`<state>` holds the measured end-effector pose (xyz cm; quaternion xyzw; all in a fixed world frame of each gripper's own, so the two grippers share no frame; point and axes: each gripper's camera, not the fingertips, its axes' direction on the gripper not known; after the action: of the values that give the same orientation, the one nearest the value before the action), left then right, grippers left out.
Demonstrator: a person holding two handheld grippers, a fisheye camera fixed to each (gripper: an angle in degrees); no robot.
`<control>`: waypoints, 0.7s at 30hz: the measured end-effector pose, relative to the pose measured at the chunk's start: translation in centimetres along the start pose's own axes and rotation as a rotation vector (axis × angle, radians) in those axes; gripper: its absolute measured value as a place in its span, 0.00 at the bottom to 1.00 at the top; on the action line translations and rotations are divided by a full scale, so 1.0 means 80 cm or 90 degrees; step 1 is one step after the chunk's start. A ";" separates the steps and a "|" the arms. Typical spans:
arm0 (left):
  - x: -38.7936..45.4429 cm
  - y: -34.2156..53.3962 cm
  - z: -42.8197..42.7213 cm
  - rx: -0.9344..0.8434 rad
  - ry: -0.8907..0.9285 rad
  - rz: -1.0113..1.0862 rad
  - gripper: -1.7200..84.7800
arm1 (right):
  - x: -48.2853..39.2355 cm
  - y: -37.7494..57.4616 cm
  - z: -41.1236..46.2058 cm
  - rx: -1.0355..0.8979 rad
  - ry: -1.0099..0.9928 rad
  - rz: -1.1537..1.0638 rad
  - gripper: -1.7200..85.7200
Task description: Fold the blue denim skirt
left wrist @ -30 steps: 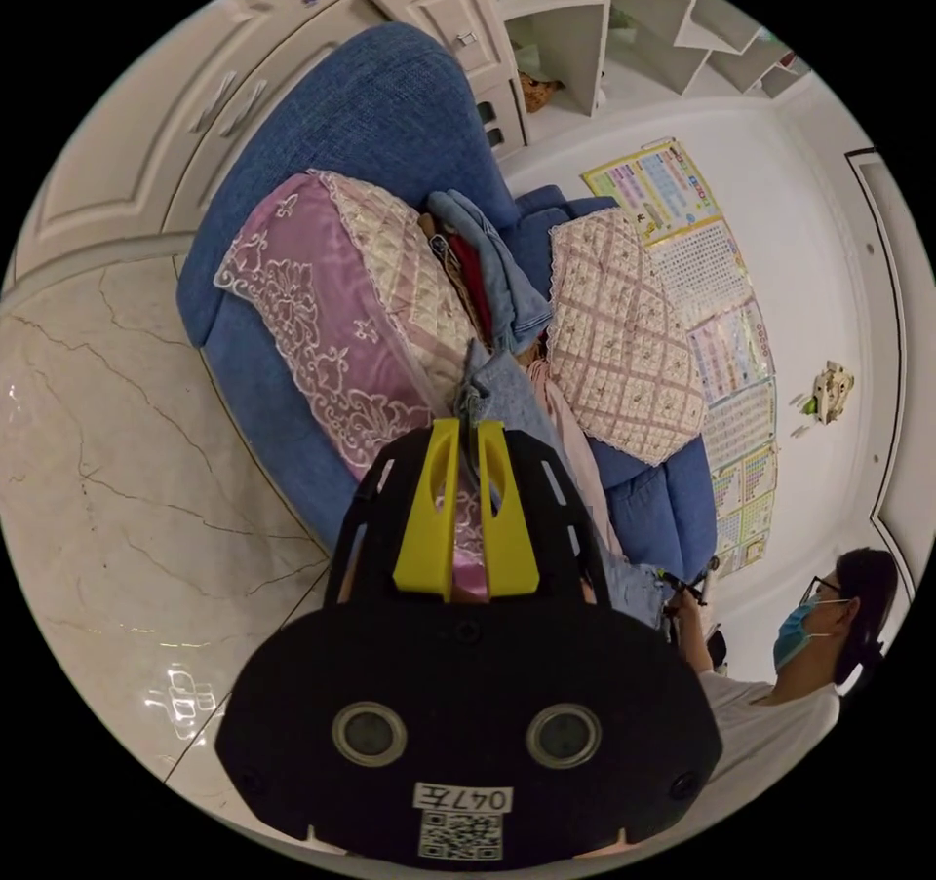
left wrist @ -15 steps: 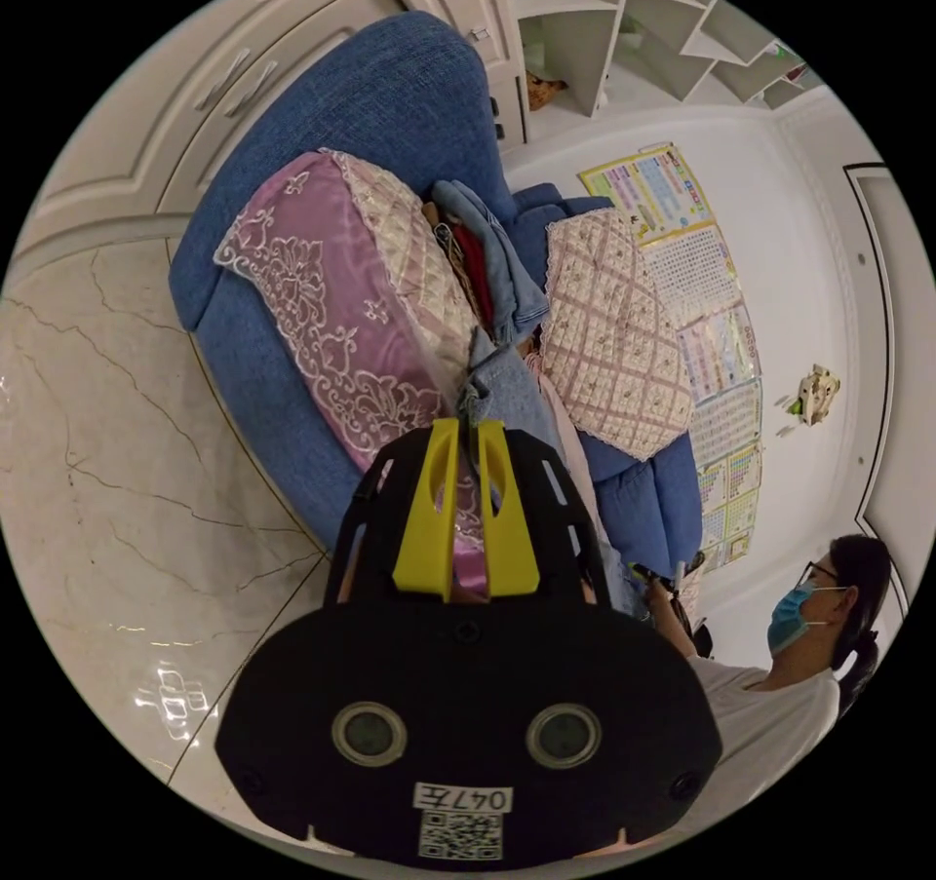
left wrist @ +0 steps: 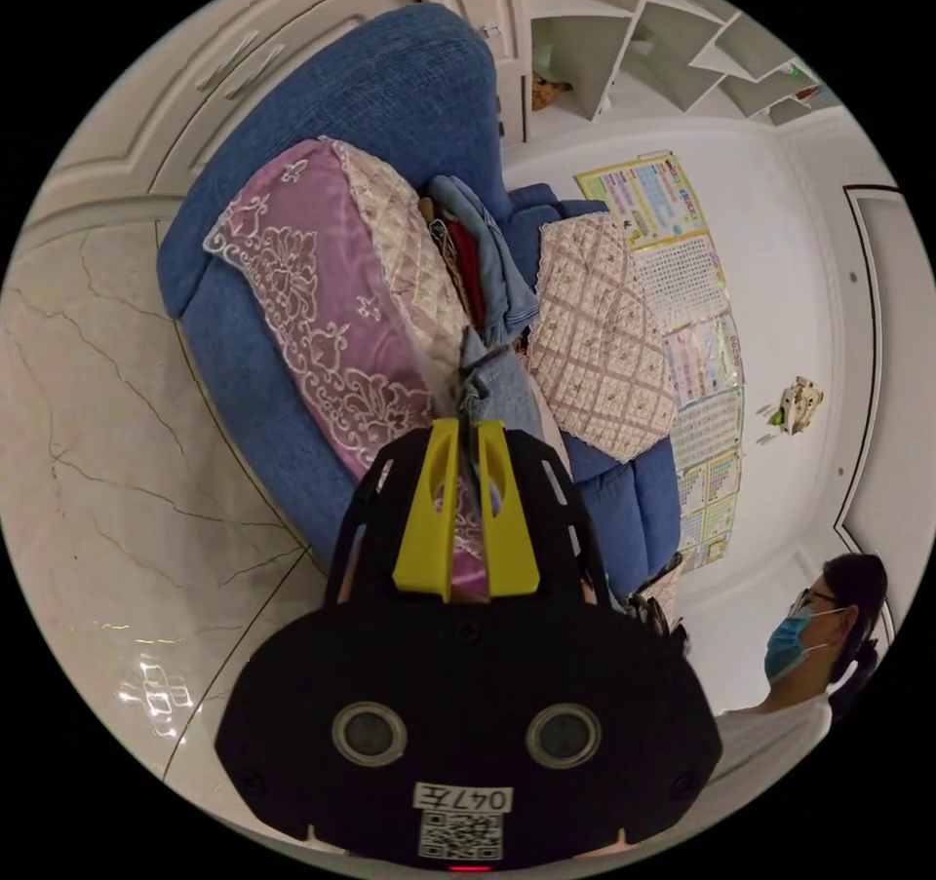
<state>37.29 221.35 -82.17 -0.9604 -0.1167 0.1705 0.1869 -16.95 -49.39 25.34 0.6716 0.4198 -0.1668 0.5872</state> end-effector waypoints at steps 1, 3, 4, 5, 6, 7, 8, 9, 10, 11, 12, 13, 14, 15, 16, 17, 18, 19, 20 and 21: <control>0.009 -0.003 0.003 -0.001 -0.001 0.004 0.03 | -0.006 -0.006 -0.001 -0.009 0.005 -0.005 0.08; 0.042 -0.015 0.013 0.003 0.008 0.008 0.03 | -0.021 -0.036 -0.015 -0.023 0.054 -0.010 0.05; 0.051 -0.018 0.015 0.005 0.015 0.010 0.03 | -0.023 -0.043 -0.023 -0.013 0.063 -0.008 0.04; 0.072 -0.023 0.016 0.012 0.035 0.020 0.03 | -0.025 -0.058 -0.044 0.008 0.079 0.014 0.03; 0.098 -0.026 0.013 0.020 0.054 0.039 0.03 | -0.030 -0.071 -0.073 0.026 0.103 0.022 0.03; 0.112 -0.027 0.011 0.022 0.058 0.052 0.03 | -0.035 -0.077 -0.091 0.040 0.120 0.027 0.03; 0.140 -0.029 0.006 0.018 0.044 0.076 0.03 | -0.046 -0.083 -0.126 0.079 0.165 0.038 0.02; 0.161 -0.028 0.001 0.010 0.007 0.097 0.03 | -0.055 -0.084 -0.148 0.095 0.193 0.046 0.02; 0.166 -0.027 0.001 0.005 -0.015 0.101 0.03 | -0.057 -0.083 -0.151 0.091 0.191 0.054 0.02; 0.161 -0.025 0.005 -0.018 -0.055 0.086 0.03 | -0.053 -0.080 -0.145 0.065 0.166 0.077 0.02; 0.143 -0.023 0.018 -0.056 -0.079 0.053 0.03 | -0.045 -0.078 -0.128 0.023 0.122 0.106 0.02; 0.133 -0.021 0.025 -0.071 -0.083 0.036 0.03 | -0.042 -0.077 -0.121 0.007 0.106 0.120 0.02; 0.117 -0.016 0.039 -0.090 -0.085 0.008 0.03 | -0.042 -0.082 -0.125 0.025 0.095 0.131 0.02; 0.110 -0.012 0.047 -0.092 -0.091 -0.010 0.03 | -0.045 -0.100 -0.140 0.035 0.104 0.132 0.02; 0.109 -0.011 0.047 -0.084 -0.089 -0.013 0.03 | -0.047 -0.112 -0.148 0.032 0.115 0.125 0.02; 0.115 -0.013 0.043 -0.068 -0.067 -0.016 0.03 | -0.051 -0.135 -0.165 0.036 0.136 0.112 0.02; 0.130 -0.015 0.031 -0.042 -0.027 -0.004 0.03 | -0.054 -0.155 -0.178 0.041 0.147 0.100 0.02; 0.143 -0.016 0.023 -0.023 -0.002 0.015 0.03 | -0.054 -0.166 -0.180 0.032 0.147 0.092 0.02; 0.175 -0.018 0.001 0.014 0.043 0.070 0.03 | -0.051 -0.188 -0.174 -0.016 0.128 0.070 0.02; 0.209 -0.018 -0.020 0.036 0.049 0.125 0.03 | -0.046 -0.212 -0.167 -0.081 0.098 0.049 0.03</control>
<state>52.92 226.96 -84.97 -0.9674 -0.0099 0.1542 0.2007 -35.58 -39.04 20.35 0.6593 0.4471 -0.0652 0.6010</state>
